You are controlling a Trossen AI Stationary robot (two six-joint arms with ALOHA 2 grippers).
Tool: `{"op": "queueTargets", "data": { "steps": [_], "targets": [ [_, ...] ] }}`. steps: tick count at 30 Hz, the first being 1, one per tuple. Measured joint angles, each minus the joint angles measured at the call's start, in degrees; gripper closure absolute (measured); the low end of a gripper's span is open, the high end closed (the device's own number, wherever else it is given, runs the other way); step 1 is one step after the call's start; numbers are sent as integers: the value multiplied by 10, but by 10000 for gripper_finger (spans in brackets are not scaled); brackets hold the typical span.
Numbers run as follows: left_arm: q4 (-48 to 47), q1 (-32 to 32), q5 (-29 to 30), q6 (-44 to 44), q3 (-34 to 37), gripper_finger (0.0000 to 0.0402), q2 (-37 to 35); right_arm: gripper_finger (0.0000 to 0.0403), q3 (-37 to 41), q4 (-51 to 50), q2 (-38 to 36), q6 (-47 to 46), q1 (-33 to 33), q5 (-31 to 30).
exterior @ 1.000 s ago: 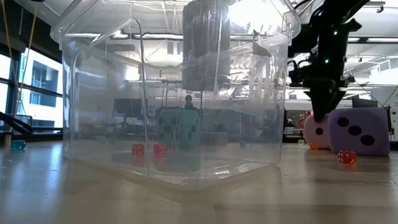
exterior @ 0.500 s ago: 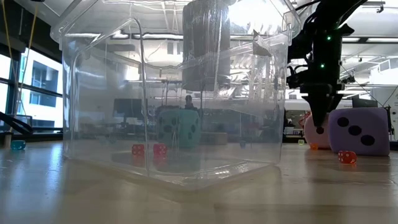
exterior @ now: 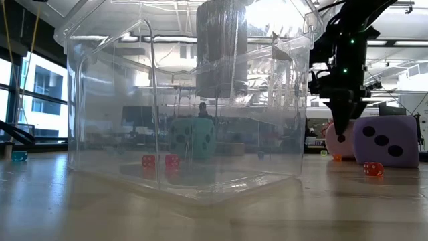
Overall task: Pick & Place Dice
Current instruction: Put the big pink dice into the transparent bin
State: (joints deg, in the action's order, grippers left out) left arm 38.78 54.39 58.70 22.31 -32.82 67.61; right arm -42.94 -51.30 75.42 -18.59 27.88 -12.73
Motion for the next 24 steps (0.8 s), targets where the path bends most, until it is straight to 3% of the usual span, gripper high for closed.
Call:
{"op": "queueTargets", "data": {
  "steps": [6,19,21,24],
  "targets": [
    [1,-12,0,-12,0,209,0,109,4,-1,-45,-32,-49,-88],
    [46,-57,1,-139,-1,209,-2,109,1,4,-199,-162,-243,-159],
    [45,-56,0,-140,-1,209,-8,109,1,28,-212,-170,-282,-201],
    [46,-59,0,-153,-1,209,-21,109,1,110,-221,-129,-338,-331]
  ]
}}
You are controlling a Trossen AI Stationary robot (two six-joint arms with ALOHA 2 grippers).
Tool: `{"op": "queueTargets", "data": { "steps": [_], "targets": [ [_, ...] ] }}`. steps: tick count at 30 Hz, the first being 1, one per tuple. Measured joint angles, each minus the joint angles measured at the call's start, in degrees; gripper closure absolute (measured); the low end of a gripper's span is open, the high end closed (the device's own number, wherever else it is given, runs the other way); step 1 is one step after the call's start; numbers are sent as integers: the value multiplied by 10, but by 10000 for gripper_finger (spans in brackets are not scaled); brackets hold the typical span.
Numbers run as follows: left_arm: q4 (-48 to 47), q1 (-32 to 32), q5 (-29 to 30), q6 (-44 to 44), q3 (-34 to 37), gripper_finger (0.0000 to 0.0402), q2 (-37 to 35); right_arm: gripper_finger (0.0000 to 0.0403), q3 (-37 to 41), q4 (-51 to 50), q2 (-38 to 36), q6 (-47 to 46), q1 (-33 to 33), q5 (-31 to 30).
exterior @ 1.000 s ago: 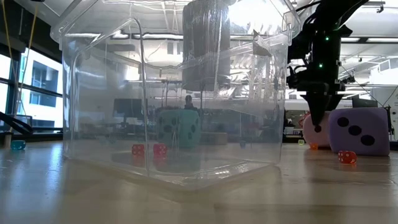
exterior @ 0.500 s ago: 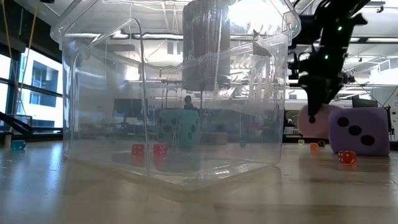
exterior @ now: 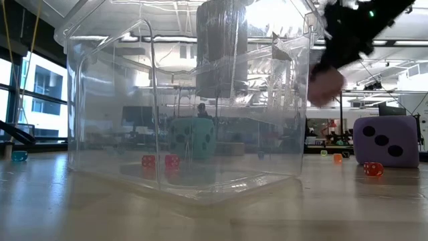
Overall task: Pick & Place Dice
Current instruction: Put the big pink dice into the transparent bin
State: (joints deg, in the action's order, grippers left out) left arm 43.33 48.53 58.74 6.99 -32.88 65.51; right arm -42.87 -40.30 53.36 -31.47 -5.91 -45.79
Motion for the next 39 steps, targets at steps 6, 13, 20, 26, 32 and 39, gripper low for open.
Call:
{"op": "queueTargets", "data": {
  "steps": [6,13,20,26,32,39],
  "targets": [
    [0,-14,30,-20,0,209,-33,109,-1,303,10,192,-91,-84],
    [-23,-19,138,-44,0,209,-39,108,-2,584,89,328,-199,16],
    [-24,-11,130,-50,0,209,-39,107,-1,792,244,393,-267,93],
    [-26,-6,129,-58,0,209,-39,84,-1,906,321,462,-271,99],
    [-27,12,128,-76,0,209,-39,49,-1,890,351,462,-261,114],
    [-27,16,128,-79,0,209,-39,28,-1,889,352,450,-246,112]
  ]
}}
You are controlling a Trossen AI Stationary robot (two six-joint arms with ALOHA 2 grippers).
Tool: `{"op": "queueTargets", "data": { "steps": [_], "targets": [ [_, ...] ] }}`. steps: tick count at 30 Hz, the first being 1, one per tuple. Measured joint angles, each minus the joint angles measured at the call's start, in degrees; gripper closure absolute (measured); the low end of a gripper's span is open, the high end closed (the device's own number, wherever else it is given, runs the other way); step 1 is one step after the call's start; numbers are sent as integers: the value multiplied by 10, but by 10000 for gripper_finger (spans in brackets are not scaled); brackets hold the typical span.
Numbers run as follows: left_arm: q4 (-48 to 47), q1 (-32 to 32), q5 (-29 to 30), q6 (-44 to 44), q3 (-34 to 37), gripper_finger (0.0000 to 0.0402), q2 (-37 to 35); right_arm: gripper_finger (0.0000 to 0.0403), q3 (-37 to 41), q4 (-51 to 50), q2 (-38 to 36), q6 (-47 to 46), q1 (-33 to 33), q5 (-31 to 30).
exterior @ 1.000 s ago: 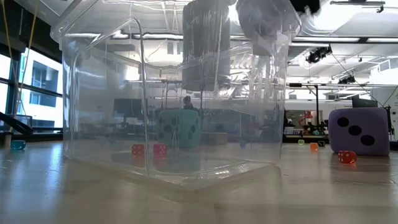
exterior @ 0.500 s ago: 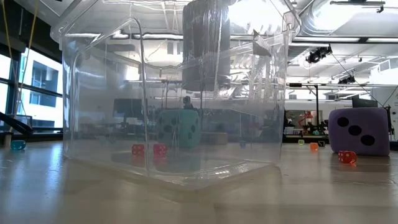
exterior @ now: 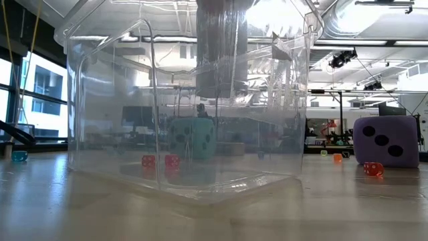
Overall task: Pick & Place Dice
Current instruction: Put the big pink dice into the transparent bin, then put the small blue dice into the transparent bin
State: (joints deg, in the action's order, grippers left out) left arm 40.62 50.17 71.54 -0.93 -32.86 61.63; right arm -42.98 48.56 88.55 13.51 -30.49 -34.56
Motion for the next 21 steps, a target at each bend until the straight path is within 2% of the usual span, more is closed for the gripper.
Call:
{"op": "queueTargets", "data": {
  "steps": [5,9,12,17,21],
  "targets": [
    [1,0,1,-42,0,209,0,29,0,-21,0,-36,1,-2],
    [2,-11,1,-42,0,209,0,27,0,-23,0,-43,1,19],
    [2,-17,3,-28,0,209,0,20,0,-22,0,-31,1,20],
    [1,-11,2,-22,0,209,0,5,0,-48,0,-74,1,21],
    [1,-8,2,-22,0,209,0,4,0,-54,0,-73,-3,22]
  ]
}}
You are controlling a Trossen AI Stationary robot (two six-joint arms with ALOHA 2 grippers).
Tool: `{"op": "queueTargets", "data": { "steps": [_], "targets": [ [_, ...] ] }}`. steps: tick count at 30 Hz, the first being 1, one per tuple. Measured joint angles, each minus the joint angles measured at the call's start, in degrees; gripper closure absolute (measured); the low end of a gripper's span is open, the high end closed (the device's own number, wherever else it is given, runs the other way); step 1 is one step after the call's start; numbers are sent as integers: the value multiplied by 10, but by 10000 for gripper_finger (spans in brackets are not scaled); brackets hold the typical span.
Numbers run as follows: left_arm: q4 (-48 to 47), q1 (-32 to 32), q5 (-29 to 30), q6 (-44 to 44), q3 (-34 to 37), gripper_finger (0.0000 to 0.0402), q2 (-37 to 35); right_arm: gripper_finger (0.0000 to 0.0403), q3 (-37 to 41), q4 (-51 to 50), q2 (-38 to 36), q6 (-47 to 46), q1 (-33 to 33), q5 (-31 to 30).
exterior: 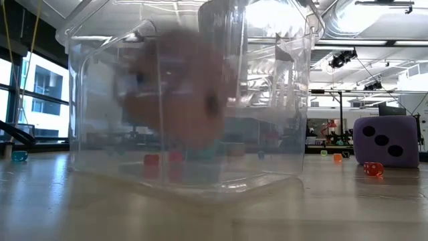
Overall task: Pick & Place Dice
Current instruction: Put the small blue dice into the transparent bin
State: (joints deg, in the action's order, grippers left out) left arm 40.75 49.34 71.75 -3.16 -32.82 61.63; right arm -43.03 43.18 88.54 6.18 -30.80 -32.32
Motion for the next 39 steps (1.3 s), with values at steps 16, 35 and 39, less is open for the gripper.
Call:
{"op": "queueTargets", "data": {
  "steps": [16,35,39],
  "targets": [
    [1,3,61,-16,0,209,0,3,0,14,-22,130,-56,-59],
    [33,41,-10,17,-1,209,-9,3,0,4,-26,175,-92,-70],
    [13,18,-26,-81,-30,209,-67,3,0,3,-26,179,-92,-69]
  ]
}}
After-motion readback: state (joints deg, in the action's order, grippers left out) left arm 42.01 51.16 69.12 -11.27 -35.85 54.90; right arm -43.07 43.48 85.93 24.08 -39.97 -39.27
